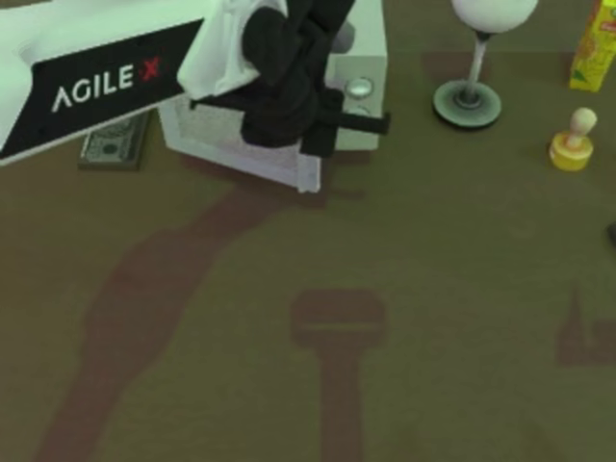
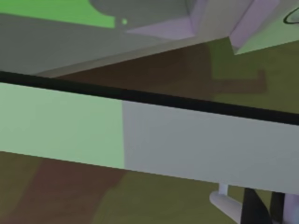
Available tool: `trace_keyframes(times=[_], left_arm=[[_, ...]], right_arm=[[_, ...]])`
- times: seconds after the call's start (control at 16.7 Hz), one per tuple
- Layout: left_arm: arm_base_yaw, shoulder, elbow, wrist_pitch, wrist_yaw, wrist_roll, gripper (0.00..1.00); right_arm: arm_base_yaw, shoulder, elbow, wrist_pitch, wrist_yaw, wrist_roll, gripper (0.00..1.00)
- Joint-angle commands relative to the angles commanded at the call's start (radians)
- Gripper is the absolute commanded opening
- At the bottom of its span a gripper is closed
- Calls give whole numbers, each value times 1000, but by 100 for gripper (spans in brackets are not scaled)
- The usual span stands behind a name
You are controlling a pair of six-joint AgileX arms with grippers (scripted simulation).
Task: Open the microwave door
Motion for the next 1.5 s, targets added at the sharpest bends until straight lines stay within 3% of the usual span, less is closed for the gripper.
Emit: trace_keyframes(times=[0.18, 1.5], left_arm=[[8, -33, -51, 24, 24, 44, 0], [8, -34, -53, 25, 25, 46, 0]], right_arm=[[0, 0, 0, 0, 0, 0, 100], [0, 0, 0, 0, 0, 0, 100]])
